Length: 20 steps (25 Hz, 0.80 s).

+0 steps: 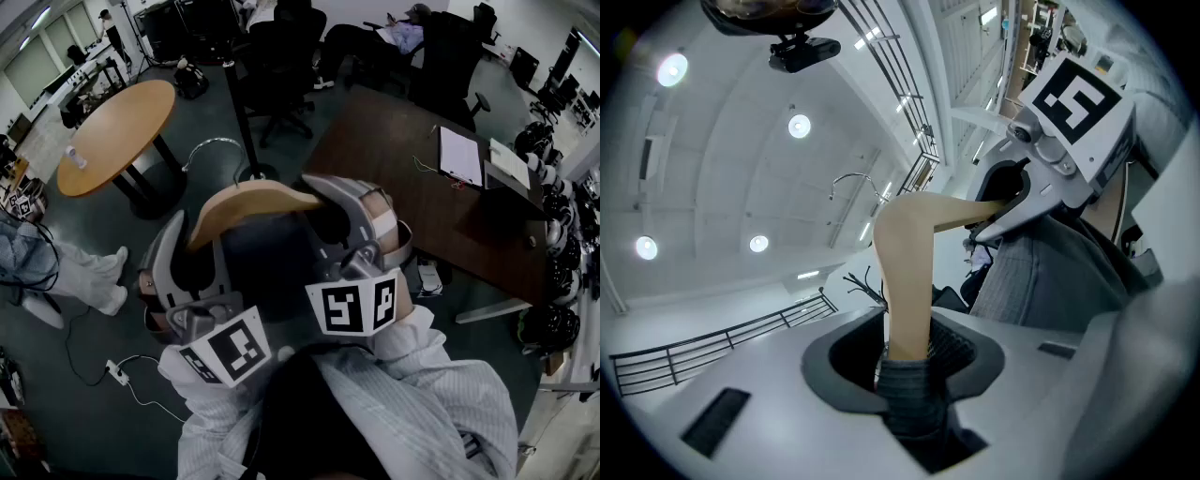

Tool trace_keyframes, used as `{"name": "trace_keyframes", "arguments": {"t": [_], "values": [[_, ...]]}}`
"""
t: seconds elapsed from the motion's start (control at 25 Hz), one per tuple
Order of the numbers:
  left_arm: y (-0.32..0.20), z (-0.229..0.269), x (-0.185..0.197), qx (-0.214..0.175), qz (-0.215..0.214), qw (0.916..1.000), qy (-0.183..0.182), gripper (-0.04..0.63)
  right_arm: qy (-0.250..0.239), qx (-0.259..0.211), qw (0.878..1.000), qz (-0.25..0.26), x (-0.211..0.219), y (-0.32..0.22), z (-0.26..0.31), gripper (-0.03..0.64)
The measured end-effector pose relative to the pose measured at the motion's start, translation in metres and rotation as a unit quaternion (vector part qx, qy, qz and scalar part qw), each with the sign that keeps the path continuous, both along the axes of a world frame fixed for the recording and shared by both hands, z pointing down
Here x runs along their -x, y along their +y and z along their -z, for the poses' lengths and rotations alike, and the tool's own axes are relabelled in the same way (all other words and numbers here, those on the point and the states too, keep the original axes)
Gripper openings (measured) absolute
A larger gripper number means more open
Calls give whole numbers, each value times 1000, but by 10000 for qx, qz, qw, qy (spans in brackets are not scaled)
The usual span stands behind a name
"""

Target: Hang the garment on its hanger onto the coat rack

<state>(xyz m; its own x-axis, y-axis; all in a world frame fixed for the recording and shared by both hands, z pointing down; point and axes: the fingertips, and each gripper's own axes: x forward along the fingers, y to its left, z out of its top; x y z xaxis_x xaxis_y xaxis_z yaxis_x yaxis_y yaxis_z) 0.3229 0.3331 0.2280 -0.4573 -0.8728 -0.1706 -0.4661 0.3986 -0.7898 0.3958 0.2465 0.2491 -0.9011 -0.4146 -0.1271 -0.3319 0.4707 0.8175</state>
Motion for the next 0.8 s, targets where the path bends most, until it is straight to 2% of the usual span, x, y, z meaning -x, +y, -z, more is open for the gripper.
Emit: {"name": "trace_keyframes", "arguments": {"t": [0.48,0.8], "values": [[-1,-5,4,39,61,10000,31,115,18,64,10000,70,5,-1,-5,63],[2,-21,11,56,248,9995,199,115,145,104,9995,259,14,-1,-19,67]]}}
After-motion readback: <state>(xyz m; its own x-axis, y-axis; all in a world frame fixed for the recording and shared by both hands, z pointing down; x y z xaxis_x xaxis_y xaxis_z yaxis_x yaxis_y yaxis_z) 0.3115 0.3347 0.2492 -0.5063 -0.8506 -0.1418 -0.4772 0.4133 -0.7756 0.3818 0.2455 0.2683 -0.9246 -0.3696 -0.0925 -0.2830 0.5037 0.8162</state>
